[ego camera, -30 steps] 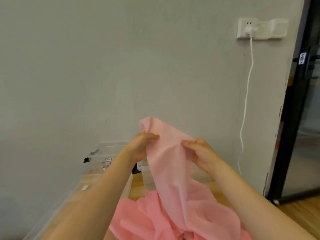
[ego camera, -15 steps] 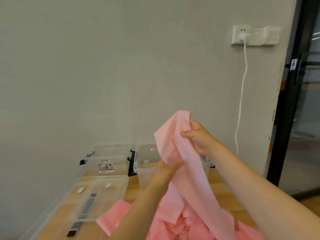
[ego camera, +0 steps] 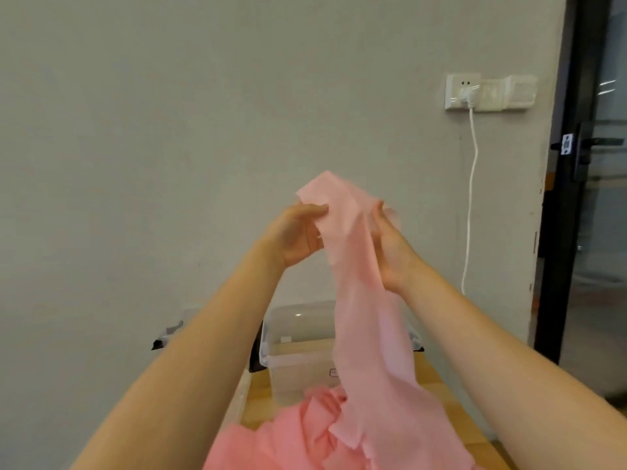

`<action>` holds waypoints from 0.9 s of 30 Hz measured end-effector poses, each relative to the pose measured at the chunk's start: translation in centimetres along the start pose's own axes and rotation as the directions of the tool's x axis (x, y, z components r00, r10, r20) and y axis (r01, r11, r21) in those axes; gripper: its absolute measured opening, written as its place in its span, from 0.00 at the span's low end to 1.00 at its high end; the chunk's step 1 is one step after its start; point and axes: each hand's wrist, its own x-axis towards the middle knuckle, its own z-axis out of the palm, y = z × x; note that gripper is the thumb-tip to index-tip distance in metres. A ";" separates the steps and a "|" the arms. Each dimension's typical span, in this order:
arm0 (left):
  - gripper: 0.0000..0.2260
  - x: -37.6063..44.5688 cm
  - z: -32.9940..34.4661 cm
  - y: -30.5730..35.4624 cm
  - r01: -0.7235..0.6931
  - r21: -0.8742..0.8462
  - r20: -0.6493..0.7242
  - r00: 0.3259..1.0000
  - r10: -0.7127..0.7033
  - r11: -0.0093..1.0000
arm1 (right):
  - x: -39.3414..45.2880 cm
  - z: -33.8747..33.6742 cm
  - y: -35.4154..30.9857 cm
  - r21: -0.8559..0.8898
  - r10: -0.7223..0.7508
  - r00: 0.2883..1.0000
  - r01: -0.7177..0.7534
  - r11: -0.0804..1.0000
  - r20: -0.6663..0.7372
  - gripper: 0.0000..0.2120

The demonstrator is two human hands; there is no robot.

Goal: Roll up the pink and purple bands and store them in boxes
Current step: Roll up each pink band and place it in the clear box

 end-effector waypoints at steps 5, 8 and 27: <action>0.13 -1.8 -2.3 -3.0 0.047 -0.090 -0.060 0.997 -0.052 0.995 | -3.2 -3.5 6.4 -0.059 0.297 0.955 -0.295 0.954 0.016 0.30; 0.11 -2.7 -3.2 -3.4 0.089 -0.089 -0.125 0.987 -0.100 0.992 | -3.4 -3.2 6.1 -0.010 0.208 0.976 -0.209 0.978 -0.069 0.11; 0.10 -7.1 -2.8 -10.2 0.081 -0.187 -0.225 0.967 -0.123 0.979 | -1.4 -0.8 2.3 -0.048 0.069 0.976 -0.081 0.996 -0.208 0.09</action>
